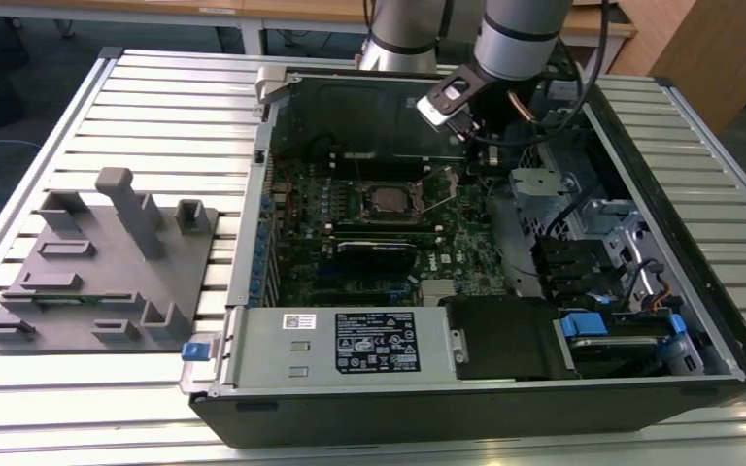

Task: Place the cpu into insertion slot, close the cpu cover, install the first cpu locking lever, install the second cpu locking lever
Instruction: 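Close the cpu cover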

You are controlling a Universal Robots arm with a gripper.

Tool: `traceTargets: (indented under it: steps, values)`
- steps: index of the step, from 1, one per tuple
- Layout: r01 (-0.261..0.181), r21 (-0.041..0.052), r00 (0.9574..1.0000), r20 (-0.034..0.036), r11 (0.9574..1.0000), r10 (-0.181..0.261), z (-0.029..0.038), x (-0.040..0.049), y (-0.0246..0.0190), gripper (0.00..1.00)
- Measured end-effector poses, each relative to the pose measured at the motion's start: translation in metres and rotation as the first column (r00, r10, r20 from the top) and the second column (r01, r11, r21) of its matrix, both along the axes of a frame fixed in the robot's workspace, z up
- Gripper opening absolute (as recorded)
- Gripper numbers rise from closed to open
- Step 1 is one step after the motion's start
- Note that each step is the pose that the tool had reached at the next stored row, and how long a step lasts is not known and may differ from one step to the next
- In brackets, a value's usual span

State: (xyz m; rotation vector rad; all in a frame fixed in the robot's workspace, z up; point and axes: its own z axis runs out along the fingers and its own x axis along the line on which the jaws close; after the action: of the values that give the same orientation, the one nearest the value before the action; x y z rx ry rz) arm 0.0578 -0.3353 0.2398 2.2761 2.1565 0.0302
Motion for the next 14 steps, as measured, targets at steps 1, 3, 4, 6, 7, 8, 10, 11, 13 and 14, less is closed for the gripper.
traceTargets:
  steps: [1, 3, 4, 6, 7, 8, 10, 11, 13, 14]
  values:
    - [0.0, -0.0001, 1.0, 0.0, 1.0, 0.0, -0.0004, -0.0005, 0.0, 0.1]
    - [0.0, -0.0002, 1.0, 0.0, 1.0, 0.0, -0.001, -0.002, 0.0, 0.1]
    - [0.0, -0.0002, 1.0, 0.0, 1.0, 0.0, -0.0011, -0.0028, 0.0, 0.1]
    - [0.0, 0.0001, 1.0, 0.0, 1.0, 0.0, -0.0015, -0.0049, 0.0, 0.1]
    - [0.0, 0.0001, 1.0, 0.0001, 1.0, 0.0, -0.0016, -0.0062, 0.0, 0.1]
    - [0.0, 0.0, 1.0, 0.0, 1.0, 0.0, -0.0017, -0.0078, 0.0, 0.1]
    - [0.0, -0.0002, 1.0, 0.0002, 1.0, 0.0, -0.0018, -0.0113, 0.0, 0.1]
    - [0.0, -0.0001, 1.0, 0.0006, 1.0, 0.0, -0.0018, -0.0132, 0.0, 0.1]
    - [0.0, 0.0, 1.0, 0.0021, 1.0, 0.0, -0.0019, -0.0179, 0.0, 0.1]
    - [0.0, -0.0001, 1.0, 0.0032, 1.0, 0.0, -0.0019, -0.0205, 0.0, 0.1]
